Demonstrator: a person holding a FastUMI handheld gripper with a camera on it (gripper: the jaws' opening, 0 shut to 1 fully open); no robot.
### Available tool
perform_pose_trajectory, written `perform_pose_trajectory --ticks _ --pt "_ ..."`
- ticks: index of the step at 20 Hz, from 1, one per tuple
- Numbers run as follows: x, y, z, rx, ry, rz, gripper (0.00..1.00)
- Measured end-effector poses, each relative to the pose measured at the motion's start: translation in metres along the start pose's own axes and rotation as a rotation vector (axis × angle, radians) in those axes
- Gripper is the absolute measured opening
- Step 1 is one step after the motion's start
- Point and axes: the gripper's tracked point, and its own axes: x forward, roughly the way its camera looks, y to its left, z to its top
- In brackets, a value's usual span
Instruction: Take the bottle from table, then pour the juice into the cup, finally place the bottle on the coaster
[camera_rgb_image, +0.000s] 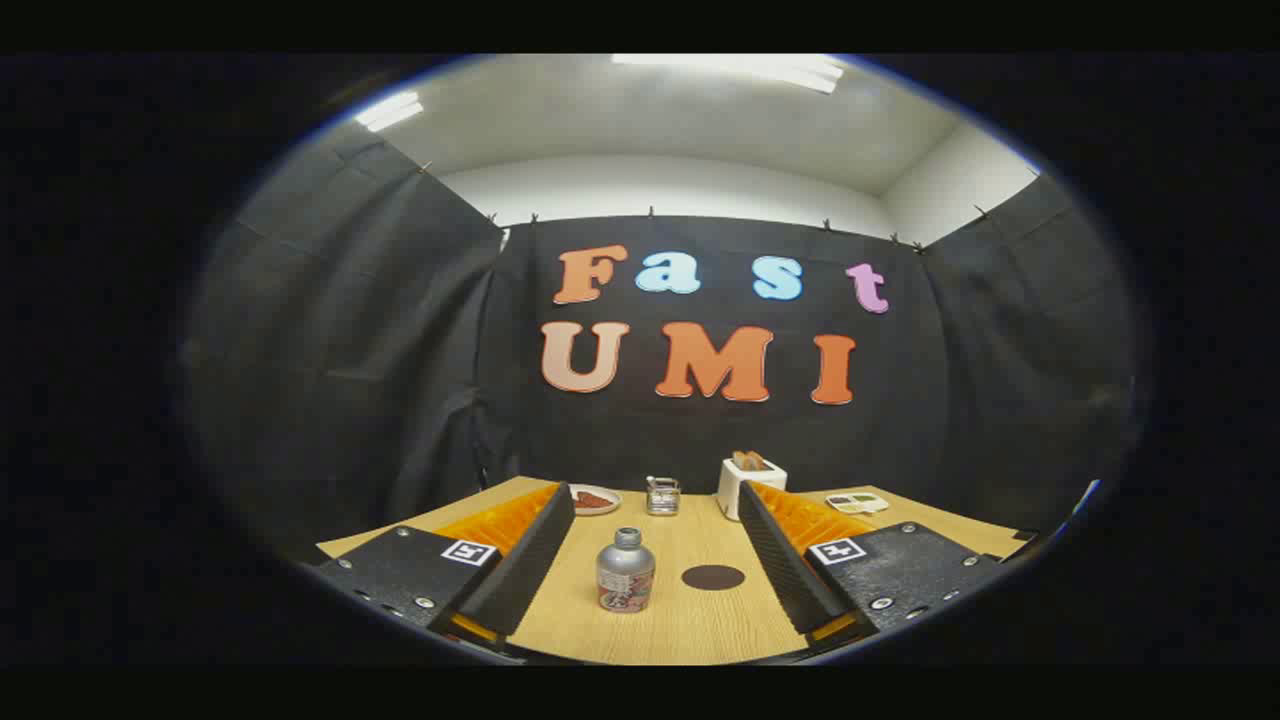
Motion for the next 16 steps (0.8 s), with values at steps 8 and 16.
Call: perform_pose_trajectory --ticks 8,16 --pt "-0.0009 0.0020 -0.0056 0.034 0.021 0.011 0.98" --pt "-0.0001 0.0032 -0.0068 0.054 0.012 0.029 0.98"
